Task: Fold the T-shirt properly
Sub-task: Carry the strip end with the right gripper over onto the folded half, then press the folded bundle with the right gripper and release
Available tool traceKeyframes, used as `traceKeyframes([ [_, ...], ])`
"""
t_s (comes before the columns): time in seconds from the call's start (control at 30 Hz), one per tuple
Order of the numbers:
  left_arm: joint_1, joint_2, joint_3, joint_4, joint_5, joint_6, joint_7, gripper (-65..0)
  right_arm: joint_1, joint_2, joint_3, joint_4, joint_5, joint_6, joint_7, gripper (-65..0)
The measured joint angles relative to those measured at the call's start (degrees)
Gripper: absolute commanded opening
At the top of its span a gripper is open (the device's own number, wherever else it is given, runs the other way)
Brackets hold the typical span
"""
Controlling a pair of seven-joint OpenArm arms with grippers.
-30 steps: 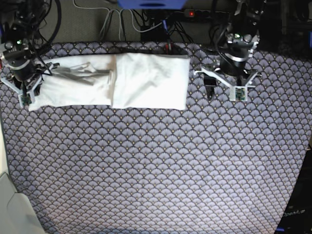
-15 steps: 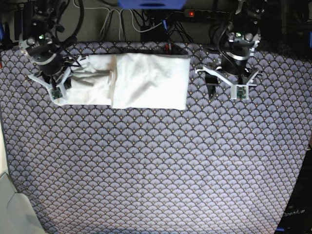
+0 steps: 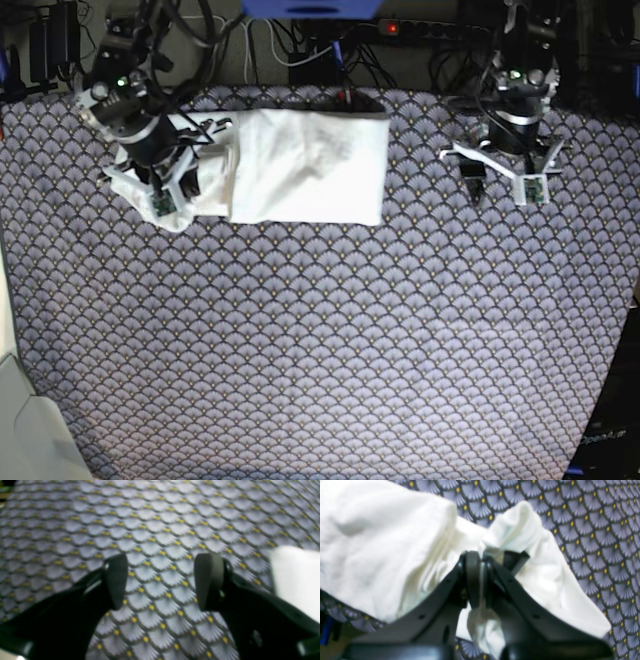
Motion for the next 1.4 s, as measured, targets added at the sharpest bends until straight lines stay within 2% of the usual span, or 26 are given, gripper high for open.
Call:
traceKeyframes([
  [0.13, -0.31, 0.02, -0.63, 0.00, -0.02, -0.52, -0.37, -23.8, 0.26, -0.33, -2.21, 0.74, -0.07, -0.04, 0.00, -65.0],
  [0.33, -0.66, 0.02, -0.63, -2.05, -0.02, -0.37, -0.37, -23.8, -0.50, -0.22, -9.94, 0.90, 0.22, -0.04, 0.13, -65.0],
  [0.6, -1.40, -0.02, -0.61, -3.13, 0.00, -0.31, -0.26, -23.8, -2.91, -0.11, -27.12, 0.61, 3.67, -0.39, 0.09, -65.0],
  [0.7, -0.90, -2.05, -0.63, -3.02, -0.35, -0.57, -0.17, -23.8, -2.62, -0.09, -31.26, 0.22, 3.74, -0.39, 0.31, -65.0],
  [1.17, 5.55, -2.25, -8.11, -2.75, -0.66, -0.48, -0.59, -23.8, 6.80, 0.04, -31.89, -12.70, 3.72, -0.42, 0.48, -65.0],
  [1.4, 6.51, -2.34, -8.85, -2.73, -0.66, -0.35, -0.61, -23.8, 9.05, 0.04, -31.91, -16.65, 3.78, -0.39, 0.50, -65.0],
])
